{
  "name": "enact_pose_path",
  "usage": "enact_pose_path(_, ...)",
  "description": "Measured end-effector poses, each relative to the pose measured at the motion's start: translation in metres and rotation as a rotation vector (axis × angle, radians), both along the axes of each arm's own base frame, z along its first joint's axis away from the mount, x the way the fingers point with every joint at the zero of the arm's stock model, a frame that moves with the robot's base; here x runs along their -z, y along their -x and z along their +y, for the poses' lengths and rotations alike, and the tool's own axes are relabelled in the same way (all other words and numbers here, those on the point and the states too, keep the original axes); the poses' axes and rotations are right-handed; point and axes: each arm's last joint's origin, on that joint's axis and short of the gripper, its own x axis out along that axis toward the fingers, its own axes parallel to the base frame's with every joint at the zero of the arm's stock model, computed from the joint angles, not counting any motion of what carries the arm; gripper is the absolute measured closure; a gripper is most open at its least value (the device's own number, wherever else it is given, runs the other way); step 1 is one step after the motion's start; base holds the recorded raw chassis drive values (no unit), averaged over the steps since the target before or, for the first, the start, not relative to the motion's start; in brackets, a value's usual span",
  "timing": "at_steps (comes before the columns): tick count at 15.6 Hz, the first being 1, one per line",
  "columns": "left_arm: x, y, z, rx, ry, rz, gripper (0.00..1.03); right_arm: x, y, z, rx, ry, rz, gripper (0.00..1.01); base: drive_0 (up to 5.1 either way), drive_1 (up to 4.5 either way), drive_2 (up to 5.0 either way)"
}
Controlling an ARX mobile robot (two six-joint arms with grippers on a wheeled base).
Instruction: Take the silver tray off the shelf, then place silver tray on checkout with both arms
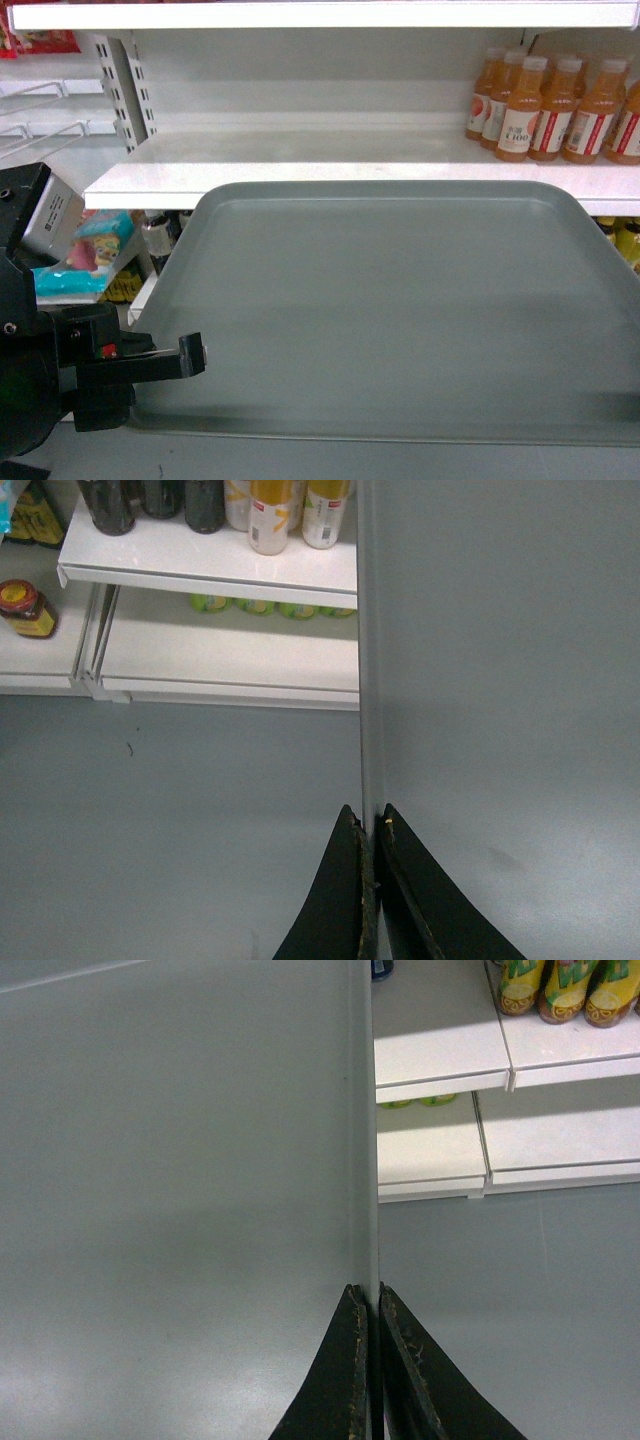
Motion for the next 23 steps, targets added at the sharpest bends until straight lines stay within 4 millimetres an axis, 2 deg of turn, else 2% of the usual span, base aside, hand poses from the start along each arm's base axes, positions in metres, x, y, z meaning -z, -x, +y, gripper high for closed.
enact_pose_path(23,-0.0001,-0.0001,0.0002,-0.003,-0.002,-0.001,1.01,-0.0004,-0.0002,0.0001,0.0,-0.002,-0.003,0.99,0.0,-4.2,4.3)
